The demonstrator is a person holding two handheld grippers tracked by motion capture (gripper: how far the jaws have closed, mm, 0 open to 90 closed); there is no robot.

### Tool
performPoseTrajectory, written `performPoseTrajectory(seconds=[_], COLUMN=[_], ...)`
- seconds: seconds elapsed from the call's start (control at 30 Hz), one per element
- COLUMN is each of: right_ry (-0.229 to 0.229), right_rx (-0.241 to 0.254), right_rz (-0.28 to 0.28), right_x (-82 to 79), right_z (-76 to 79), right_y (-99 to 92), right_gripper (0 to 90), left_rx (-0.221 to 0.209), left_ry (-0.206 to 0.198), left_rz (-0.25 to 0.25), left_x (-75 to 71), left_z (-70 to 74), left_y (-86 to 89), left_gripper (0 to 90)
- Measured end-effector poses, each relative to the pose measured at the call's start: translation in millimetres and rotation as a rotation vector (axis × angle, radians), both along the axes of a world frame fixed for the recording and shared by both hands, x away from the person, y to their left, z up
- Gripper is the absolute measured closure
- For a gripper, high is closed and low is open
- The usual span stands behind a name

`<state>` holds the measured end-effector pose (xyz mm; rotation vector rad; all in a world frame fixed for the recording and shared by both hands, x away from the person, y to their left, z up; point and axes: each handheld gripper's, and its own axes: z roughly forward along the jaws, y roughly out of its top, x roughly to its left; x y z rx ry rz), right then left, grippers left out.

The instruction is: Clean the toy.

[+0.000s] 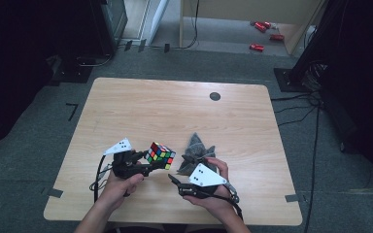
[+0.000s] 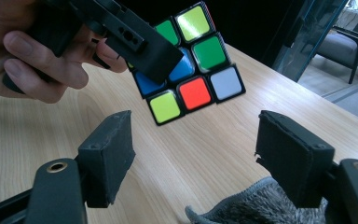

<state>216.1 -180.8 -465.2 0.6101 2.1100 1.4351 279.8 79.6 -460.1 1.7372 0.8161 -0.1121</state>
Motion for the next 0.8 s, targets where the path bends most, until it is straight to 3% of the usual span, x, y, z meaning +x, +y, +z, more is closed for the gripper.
performPoseTrajectory(seconds=[0.4, 0.63, 0.8], right_ry=[-0.034, -0.075, -0.077], right_rx=[-0.047, -0.106, -0.104], right_rz=[-0.012, -0.020, -0.023], right_x=[-0.7, -4.1, -4.6], right_z=[-4.0, -8.3, -9.1], right_y=[5.9, 12.6, 12.7], right_gripper=[25.2, 28.9, 32.4], left_rx=[0.039, 0.055, 0.055], left_ry=[0.035, 0.059, 0.076], left_rz=[-0.067, -0.069, -0.055], left_x=[-3.5, -4.4, -3.4], left_z=[-1.4, -2.0, -2.4], left_y=[-13.8, -18.6, -18.4], left_gripper=[34.2, 34.2, 34.1])
